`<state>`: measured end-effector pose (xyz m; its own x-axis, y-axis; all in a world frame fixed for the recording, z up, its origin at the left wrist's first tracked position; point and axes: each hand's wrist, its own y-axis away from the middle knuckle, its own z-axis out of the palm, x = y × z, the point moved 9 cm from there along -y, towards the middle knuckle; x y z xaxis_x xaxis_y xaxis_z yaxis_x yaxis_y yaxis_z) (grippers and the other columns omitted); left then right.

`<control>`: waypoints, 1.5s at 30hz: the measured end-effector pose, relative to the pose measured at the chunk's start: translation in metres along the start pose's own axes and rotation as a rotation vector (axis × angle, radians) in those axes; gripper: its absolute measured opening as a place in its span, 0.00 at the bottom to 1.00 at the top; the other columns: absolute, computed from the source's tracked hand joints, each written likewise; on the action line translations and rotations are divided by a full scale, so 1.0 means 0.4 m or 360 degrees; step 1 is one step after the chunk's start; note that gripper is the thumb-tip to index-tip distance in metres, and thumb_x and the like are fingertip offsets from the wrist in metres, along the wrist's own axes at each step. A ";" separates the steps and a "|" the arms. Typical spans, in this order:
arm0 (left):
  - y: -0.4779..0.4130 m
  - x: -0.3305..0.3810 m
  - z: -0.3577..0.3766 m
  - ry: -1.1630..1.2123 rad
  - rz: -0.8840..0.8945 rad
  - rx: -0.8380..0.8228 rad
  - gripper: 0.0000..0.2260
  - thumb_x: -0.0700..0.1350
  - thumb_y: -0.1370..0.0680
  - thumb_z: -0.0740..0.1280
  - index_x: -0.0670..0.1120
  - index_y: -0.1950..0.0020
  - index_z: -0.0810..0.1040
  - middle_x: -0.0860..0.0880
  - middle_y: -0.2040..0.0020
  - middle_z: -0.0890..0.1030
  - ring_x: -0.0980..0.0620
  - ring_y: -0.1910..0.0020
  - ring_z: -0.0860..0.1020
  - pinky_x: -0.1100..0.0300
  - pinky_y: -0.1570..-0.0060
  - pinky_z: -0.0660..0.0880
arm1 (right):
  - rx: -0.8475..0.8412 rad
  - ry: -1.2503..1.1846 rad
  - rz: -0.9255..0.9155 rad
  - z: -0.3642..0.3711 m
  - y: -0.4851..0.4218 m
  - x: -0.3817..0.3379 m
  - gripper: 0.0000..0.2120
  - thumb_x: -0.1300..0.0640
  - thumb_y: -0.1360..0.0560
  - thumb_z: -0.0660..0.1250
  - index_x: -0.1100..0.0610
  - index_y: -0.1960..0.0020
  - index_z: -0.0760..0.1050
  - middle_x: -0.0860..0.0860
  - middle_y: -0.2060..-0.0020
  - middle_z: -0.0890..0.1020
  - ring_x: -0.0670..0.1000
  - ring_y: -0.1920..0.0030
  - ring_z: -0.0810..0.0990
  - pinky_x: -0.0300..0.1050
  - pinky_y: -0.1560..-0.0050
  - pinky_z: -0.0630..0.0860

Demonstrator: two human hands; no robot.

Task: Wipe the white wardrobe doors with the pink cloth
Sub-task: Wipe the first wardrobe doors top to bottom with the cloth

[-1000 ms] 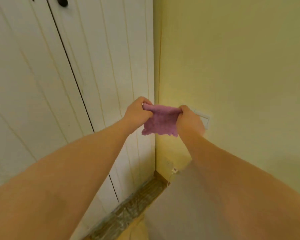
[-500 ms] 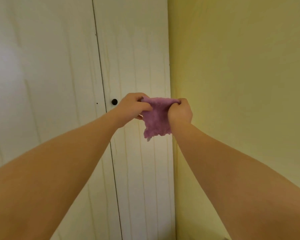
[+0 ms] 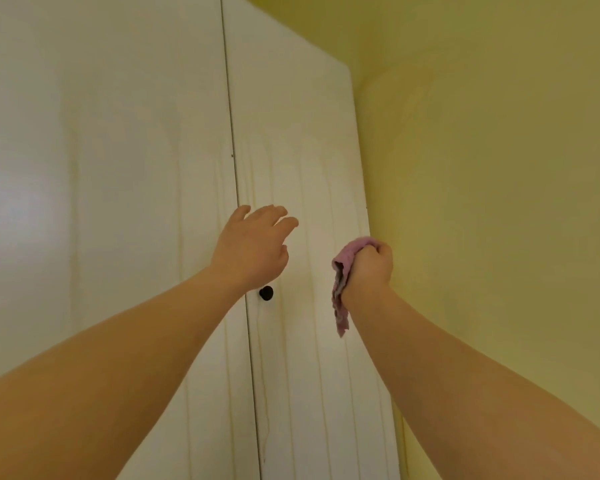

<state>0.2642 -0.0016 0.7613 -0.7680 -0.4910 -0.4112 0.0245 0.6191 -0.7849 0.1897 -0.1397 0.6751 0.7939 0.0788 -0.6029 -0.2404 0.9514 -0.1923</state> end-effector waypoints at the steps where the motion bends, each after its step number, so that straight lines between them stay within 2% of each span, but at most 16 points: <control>1: -0.011 -0.015 0.015 -0.0059 0.0016 -0.0008 0.21 0.47 0.19 0.55 0.52 0.25 0.59 0.51 0.23 0.56 0.52 0.24 0.54 0.51 0.28 0.46 | 0.0021 -0.0053 0.0012 0.004 -0.018 0.009 0.12 0.58 0.22 0.50 0.56 0.63 0.64 0.52 0.74 0.72 0.47 0.88 0.65 0.28 0.83 0.59; 2: -0.016 -0.023 0.023 -0.0111 0.0025 -0.0028 0.22 0.48 0.19 0.55 0.52 0.24 0.58 0.51 0.22 0.54 0.51 0.23 0.50 0.50 0.27 0.43 | 0.0048 -0.0064 -0.0008 -0.002 -0.033 0.008 0.12 0.58 0.22 0.52 0.57 0.63 0.65 0.52 0.74 0.73 0.47 0.88 0.65 0.28 0.83 0.60; 4: -0.042 -0.042 0.033 -0.0162 0.0032 -0.0013 0.22 0.49 0.18 0.54 0.52 0.24 0.57 0.50 0.22 0.51 0.51 0.23 0.46 0.49 0.27 0.41 | 0.0049 -0.0044 -0.0117 0.020 -0.054 -0.020 0.14 0.58 0.21 0.52 0.57 0.64 0.68 0.49 0.84 0.70 0.47 0.88 0.65 0.30 0.82 0.61; 7: -0.086 -0.075 0.040 -0.0086 -0.0041 0.0016 0.22 0.50 0.18 0.54 0.53 0.24 0.57 0.51 0.22 0.51 0.52 0.23 0.45 0.49 0.27 0.39 | -0.0106 0.0080 -0.0243 0.093 -0.089 -0.053 0.21 0.58 0.21 0.51 0.55 0.70 0.71 0.48 0.89 0.66 0.47 0.88 0.64 0.38 0.77 0.63; 11: -0.163 -0.093 0.043 0.0031 -0.0109 0.0106 0.21 0.51 0.19 0.55 0.54 0.25 0.59 0.53 0.23 0.54 0.54 0.23 0.46 0.51 0.27 0.39 | -0.0182 0.0074 -0.0280 0.167 -0.190 -0.048 0.15 0.56 0.21 0.47 0.54 0.62 0.68 0.55 0.85 0.63 0.53 0.87 0.60 0.37 0.79 0.62; 18: -0.362 -0.086 0.054 -0.0340 -0.0078 0.0197 0.21 0.52 0.18 0.52 0.54 0.24 0.56 0.52 0.22 0.52 0.52 0.23 0.45 0.47 0.28 0.37 | -0.0313 -0.0255 -0.0301 0.232 -0.364 -0.092 0.16 0.53 0.19 0.50 0.55 0.65 0.64 0.55 0.82 0.61 0.53 0.86 0.57 0.35 0.80 0.59; 21: -0.441 -0.074 0.075 -0.0452 -0.0075 0.0216 0.21 0.52 0.18 0.51 0.53 0.25 0.58 0.51 0.22 0.53 0.52 0.23 0.43 0.47 0.28 0.36 | -0.0321 -0.0235 -0.0419 0.251 -0.450 -0.127 0.18 0.50 0.19 0.50 0.54 0.65 0.66 0.57 0.82 0.64 0.55 0.85 0.62 0.43 0.76 0.65; 27: -0.541 -0.085 0.126 -0.0576 -0.0135 0.0201 0.22 0.54 0.18 0.50 0.53 0.24 0.57 0.51 0.22 0.51 0.50 0.23 0.40 0.45 0.29 0.34 | -0.0269 0.0014 -0.0770 0.299 -0.599 -0.202 0.17 0.55 0.19 0.48 0.49 0.64 0.68 0.52 0.85 0.69 0.54 0.85 0.68 0.44 0.78 0.70; 30: -0.569 -0.086 0.153 -0.0685 -0.0079 0.0170 0.22 0.54 0.18 0.50 0.52 0.24 0.57 0.51 0.22 0.52 0.51 0.23 0.44 0.45 0.29 0.34 | -0.0139 0.0192 -0.0855 0.328 -0.671 -0.227 0.15 0.46 0.27 0.48 0.42 0.59 0.73 0.59 0.73 0.76 0.58 0.77 0.73 0.56 0.65 0.79; 34: -0.612 -0.114 0.148 -0.0665 -0.0142 0.0222 0.21 0.53 0.18 0.51 0.52 0.25 0.59 0.50 0.23 0.56 0.52 0.24 0.52 0.46 0.28 0.35 | -0.0246 0.0114 -0.0953 0.369 -0.706 -0.265 0.16 0.55 0.18 0.49 0.62 0.41 0.70 0.53 0.71 0.69 0.41 0.83 0.71 0.32 0.84 0.66; 35: -0.620 -0.119 0.146 -0.0654 -0.0167 0.0247 0.21 0.53 0.18 0.51 0.52 0.26 0.60 0.51 0.24 0.60 0.52 0.25 0.57 0.46 0.28 0.35 | -0.0236 0.0110 -0.1024 0.378 -0.703 -0.266 0.15 0.56 0.18 0.50 0.62 0.39 0.70 0.51 0.69 0.68 0.39 0.80 0.72 0.29 0.82 0.67; 37: -0.629 -0.122 0.147 -0.0654 -0.0200 0.0293 0.19 0.52 0.18 0.51 0.52 0.27 0.64 0.52 0.28 0.66 0.52 0.31 0.67 0.48 0.28 0.36 | -0.0295 0.0114 -0.1075 0.411 -0.699 -0.237 0.12 0.55 0.19 0.54 0.56 0.43 0.74 0.48 0.65 0.73 0.41 0.65 0.78 0.28 0.66 0.73; 38: -0.632 -0.123 0.149 -0.0667 -0.0209 0.0298 0.19 0.52 0.18 0.51 0.52 0.28 0.64 0.52 0.29 0.67 0.52 0.34 0.71 0.48 0.28 0.36 | -0.0387 0.0153 -0.1056 0.437 -0.691 -0.211 0.11 0.53 0.19 0.55 0.52 0.45 0.75 0.47 0.60 0.77 0.44 0.56 0.77 0.26 0.62 0.69; 40: -0.644 -0.125 0.154 -0.0703 -0.0226 0.0279 0.19 0.52 0.18 0.50 0.52 0.28 0.65 0.52 0.30 0.68 0.51 0.38 0.74 0.48 0.28 0.37 | -0.0635 0.0546 -0.1273 0.507 -0.659 -0.168 0.12 0.53 0.19 0.55 0.50 0.40 0.74 0.47 0.48 0.78 0.46 0.46 0.73 0.27 0.53 0.62; 42: -0.652 -0.132 0.155 -0.0740 -0.0245 0.0271 0.19 0.52 0.18 0.50 0.52 0.28 0.65 0.52 0.30 0.68 0.51 0.40 0.75 0.49 0.28 0.37 | -0.0804 0.0900 -0.1527 0.547 -0.634 -0.139 0.18 0.52 0.19 0.55 0.49 0.29 0.64 0.47 0.40 0.75 0.51 0.36 0.70 0.37 0.39 0.61; 45: -0.652 -0.135 0.145 -0.0674 -0.0197 0.0456 0.18 0.51 0.19 0.51 0.51 0.33 0.71 0.52 0.34 0.73 0.49 0.44 0.77 0.48 0.27 0.42 | -0.0669 0.1466 -0.1665 0.553 -0.691 -0.143 0.24 0.49 0.18 0.50 0.43 0.25 0.48 0.47 0.28 0.65 0.50 0.27 0.55 0.50 0.27 0.40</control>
<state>0.3366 -0.1721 0.9614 -0.4519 -0.7910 -0.4124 0.1698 0.3775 -0.9103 0.3345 -0.3412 0.9339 0.1117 -0.9505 -0.2898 -0.0593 0.2847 -0.9568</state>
